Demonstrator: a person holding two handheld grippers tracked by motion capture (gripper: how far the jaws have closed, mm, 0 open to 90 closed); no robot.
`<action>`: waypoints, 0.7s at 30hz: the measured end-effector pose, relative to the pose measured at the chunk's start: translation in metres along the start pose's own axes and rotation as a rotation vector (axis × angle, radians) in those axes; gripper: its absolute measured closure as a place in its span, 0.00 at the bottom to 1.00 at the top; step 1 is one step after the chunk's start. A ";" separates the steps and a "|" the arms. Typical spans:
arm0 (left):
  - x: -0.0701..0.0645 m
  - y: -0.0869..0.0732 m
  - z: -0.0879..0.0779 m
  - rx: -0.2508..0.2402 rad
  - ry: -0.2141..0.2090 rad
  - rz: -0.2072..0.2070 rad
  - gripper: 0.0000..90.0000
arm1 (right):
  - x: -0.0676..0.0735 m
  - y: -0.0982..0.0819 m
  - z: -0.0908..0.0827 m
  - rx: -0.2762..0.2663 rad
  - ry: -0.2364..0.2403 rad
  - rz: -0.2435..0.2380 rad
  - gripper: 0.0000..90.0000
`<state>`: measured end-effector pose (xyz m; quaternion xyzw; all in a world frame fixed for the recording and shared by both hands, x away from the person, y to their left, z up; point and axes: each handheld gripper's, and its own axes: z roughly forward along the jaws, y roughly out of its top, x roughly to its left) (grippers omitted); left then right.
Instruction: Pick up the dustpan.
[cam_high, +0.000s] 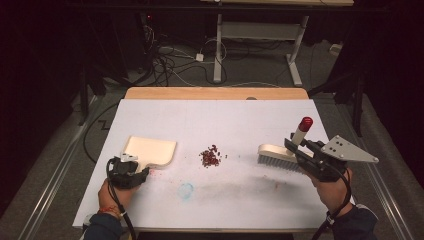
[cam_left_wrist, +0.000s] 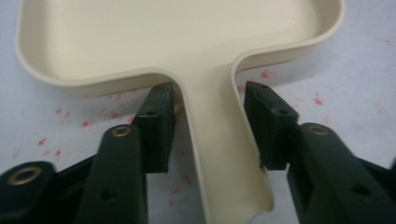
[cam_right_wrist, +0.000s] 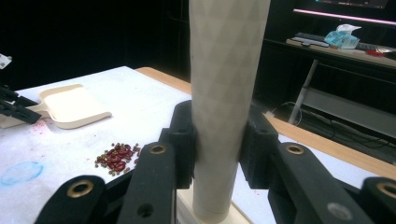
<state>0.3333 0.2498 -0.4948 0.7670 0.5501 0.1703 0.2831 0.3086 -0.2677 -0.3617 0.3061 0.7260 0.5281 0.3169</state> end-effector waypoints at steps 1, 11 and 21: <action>0.001 0.002 0.001 -0.001 -0.008 0.013 0.69 | 0.000 0.000 0.000 0.000 0.001 0.001 0.78; 0.005 0.008 -0.003 -0.004 -0.018 0.053 0.71 | -0.001 -0.002 0.004 0.010 0.010 0.015 0.78; 0.002 0.016 -0.021 -0.043 -0.057 0.122 0.71 | -0.001 -0.002 0.009 0.017 0.012 0.006 0.78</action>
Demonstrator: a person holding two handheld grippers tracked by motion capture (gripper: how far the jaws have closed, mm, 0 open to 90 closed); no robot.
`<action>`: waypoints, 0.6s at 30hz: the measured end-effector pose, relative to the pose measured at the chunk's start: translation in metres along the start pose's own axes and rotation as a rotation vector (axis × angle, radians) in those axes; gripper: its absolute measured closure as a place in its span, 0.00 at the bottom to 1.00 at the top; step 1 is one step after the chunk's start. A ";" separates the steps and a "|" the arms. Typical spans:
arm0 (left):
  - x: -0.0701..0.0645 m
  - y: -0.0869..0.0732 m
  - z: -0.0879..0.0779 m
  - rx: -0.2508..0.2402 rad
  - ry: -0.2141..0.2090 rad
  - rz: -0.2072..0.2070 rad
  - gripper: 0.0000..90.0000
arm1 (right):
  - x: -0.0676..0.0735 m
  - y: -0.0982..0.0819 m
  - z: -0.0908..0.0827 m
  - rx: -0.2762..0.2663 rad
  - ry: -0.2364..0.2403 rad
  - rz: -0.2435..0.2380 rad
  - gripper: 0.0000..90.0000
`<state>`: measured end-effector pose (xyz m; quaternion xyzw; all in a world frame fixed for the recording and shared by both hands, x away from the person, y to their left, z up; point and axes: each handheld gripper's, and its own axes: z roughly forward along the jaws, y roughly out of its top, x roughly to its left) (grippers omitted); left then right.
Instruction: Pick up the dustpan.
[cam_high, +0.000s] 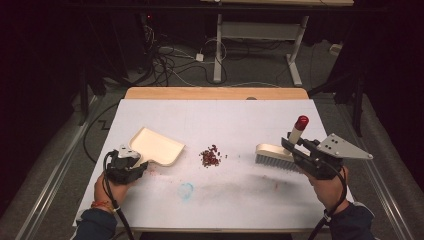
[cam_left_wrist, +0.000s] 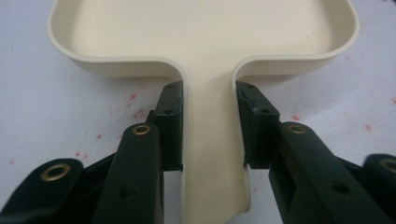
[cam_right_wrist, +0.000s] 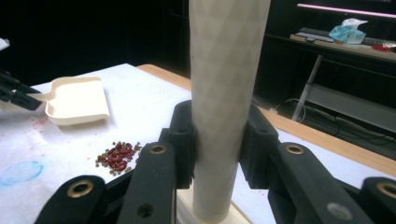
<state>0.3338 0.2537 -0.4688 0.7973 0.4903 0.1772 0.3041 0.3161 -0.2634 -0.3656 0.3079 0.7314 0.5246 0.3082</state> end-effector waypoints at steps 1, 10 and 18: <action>-0.001 0.000 -0.001 -0.001 -0.003 0.007 0.71 | 0.000 -0.001 0.001 0.000 -0.001 -0.003 0.78; -0.009 -0.004 -0.011 0.005 -0.061 0.074 0.71 | -0.001 -0.004 -0.001 0.011 -0.012 -0.002 0.78; -0.016 -0.006 -0.016 0.010 -0.116 0.111 0.71 | -0.003 -0.006 -0.001 0.015 -0.037 0.009 0.78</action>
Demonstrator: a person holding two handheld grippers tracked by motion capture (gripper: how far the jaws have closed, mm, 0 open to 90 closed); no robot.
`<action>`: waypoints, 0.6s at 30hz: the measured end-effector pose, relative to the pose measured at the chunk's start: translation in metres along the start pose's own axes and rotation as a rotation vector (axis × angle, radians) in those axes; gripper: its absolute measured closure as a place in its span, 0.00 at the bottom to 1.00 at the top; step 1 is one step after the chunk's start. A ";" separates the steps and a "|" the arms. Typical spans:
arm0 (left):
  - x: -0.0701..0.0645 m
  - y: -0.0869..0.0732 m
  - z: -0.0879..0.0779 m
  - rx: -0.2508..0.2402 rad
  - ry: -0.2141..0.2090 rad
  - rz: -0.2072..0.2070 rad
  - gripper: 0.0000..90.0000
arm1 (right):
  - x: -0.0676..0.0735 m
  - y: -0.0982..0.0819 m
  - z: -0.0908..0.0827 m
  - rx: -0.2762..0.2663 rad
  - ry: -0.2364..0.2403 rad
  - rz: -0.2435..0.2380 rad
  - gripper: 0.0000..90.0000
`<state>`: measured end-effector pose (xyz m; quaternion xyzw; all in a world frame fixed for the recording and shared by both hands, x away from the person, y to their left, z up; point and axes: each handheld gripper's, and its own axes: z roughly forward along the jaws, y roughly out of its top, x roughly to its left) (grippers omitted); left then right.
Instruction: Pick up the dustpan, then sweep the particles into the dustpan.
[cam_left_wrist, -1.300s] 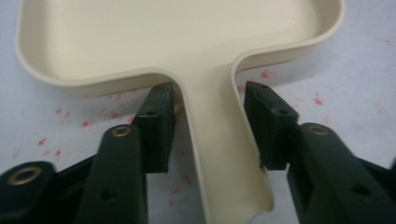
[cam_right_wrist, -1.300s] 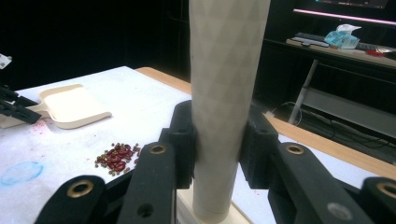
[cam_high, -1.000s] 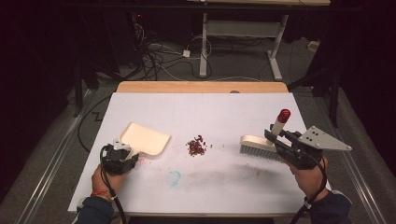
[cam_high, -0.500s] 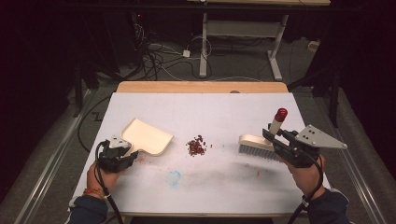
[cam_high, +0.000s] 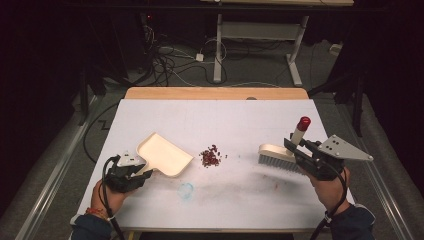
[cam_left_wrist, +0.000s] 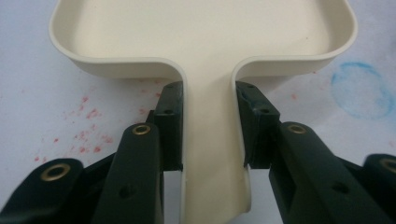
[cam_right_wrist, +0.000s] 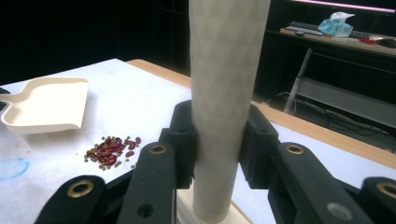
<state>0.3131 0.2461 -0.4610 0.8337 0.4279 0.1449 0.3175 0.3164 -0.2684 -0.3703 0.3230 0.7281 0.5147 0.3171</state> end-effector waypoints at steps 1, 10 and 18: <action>-0.002 0.000 -0.003 -0.003 -0.012 0.011 0.71 | 0.000 0.000 0.000 0.000 -0.002 0.005 0.78; -0.013 0.006 -0.007 0.031 -0.052 0.088 0.71 | 0.000 -0.003 0.006 0.011 -0.001 0.005 0.78; -0.025 0.005 -0.009 0.046 -0.077 0.129 0.71 | -0.002 0.000 0.016 -0.001 -0.013 0.028 0.78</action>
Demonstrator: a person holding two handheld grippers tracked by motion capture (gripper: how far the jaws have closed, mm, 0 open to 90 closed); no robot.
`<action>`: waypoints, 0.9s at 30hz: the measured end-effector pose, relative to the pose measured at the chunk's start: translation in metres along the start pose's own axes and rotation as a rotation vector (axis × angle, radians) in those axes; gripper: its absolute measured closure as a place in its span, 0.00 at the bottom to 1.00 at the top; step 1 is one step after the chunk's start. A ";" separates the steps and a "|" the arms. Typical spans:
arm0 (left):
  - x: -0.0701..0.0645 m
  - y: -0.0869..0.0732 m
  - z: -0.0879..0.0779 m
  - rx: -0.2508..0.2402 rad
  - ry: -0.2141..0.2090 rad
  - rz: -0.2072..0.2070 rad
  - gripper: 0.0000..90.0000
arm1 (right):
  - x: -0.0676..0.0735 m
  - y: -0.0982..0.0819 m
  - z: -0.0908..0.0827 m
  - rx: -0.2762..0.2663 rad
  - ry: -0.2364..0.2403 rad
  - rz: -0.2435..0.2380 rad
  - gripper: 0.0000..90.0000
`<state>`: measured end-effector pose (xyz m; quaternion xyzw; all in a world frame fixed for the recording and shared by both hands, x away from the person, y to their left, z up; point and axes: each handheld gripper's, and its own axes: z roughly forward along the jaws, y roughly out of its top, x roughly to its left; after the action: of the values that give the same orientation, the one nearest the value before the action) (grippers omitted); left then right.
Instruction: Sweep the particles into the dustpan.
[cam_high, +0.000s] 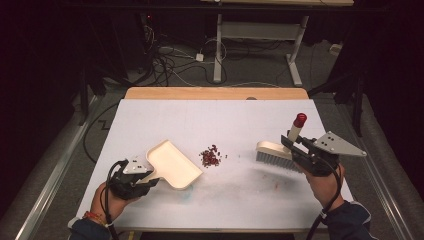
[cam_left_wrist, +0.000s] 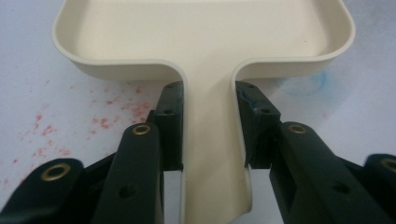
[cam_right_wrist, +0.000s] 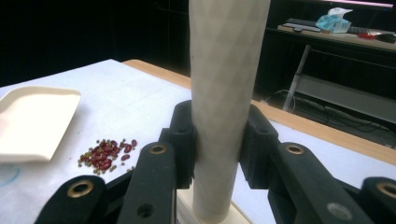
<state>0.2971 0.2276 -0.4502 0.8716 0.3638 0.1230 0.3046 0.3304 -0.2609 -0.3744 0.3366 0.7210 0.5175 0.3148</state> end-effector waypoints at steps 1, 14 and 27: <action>-0.001 0.000 0.001 0.005 -0.004 0.003 0.71 | 0.000 0.001 0.003 -0.001 0.000 0.000 0.78; -0.018 0.005 0.016 0.042 -0.053 0.045 0.71 | 0.015 0.019 0.087 0.025 -0.009 -0.028 0.78; -0.023 0.009 0.024 0.036 -0.069 0.025 0.71 | 0.043 0.023 0.160 0.028 -0.039 -0.018 0.78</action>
<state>0.2967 0.1954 -0.4636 0.8850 0.3446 0.0903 0.2997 0.4375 -0.1354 -0.3993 0.3446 0.7249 0.4979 0.3285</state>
